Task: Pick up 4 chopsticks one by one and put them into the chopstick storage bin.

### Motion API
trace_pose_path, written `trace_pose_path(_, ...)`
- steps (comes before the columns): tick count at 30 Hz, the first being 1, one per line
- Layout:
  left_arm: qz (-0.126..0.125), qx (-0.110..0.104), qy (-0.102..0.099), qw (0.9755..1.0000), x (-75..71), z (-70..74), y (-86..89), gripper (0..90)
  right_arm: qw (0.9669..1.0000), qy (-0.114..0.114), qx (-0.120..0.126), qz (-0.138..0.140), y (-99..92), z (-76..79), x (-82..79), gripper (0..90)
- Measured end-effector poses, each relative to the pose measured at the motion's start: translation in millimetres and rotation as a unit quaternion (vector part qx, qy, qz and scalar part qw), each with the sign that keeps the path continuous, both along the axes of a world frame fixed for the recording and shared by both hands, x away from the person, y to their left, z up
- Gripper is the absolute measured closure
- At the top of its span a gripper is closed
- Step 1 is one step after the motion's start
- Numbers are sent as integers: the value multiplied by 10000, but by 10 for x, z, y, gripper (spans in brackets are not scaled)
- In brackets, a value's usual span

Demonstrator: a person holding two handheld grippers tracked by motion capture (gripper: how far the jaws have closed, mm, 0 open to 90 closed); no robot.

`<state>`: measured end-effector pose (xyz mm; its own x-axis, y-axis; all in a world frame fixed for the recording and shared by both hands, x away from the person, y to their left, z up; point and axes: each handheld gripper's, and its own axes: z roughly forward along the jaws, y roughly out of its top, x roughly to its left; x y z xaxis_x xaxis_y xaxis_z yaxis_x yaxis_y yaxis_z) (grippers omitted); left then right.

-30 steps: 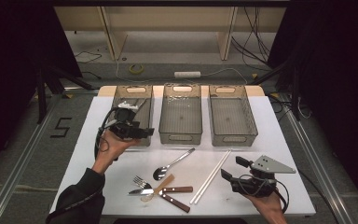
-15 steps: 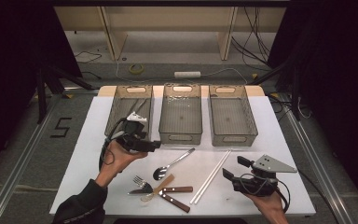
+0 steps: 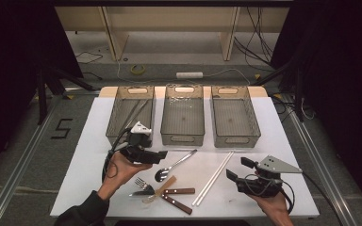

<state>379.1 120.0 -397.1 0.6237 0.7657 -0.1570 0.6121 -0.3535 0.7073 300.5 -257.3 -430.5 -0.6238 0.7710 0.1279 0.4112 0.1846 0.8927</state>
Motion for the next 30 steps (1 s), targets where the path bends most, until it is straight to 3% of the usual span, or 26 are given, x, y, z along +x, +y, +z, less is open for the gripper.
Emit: trace_pose_path(30, -200, 171, 9, 9997, -268, -162, -200, 213, 10000, -15, -6, -22, 2, 9, -3, 265)
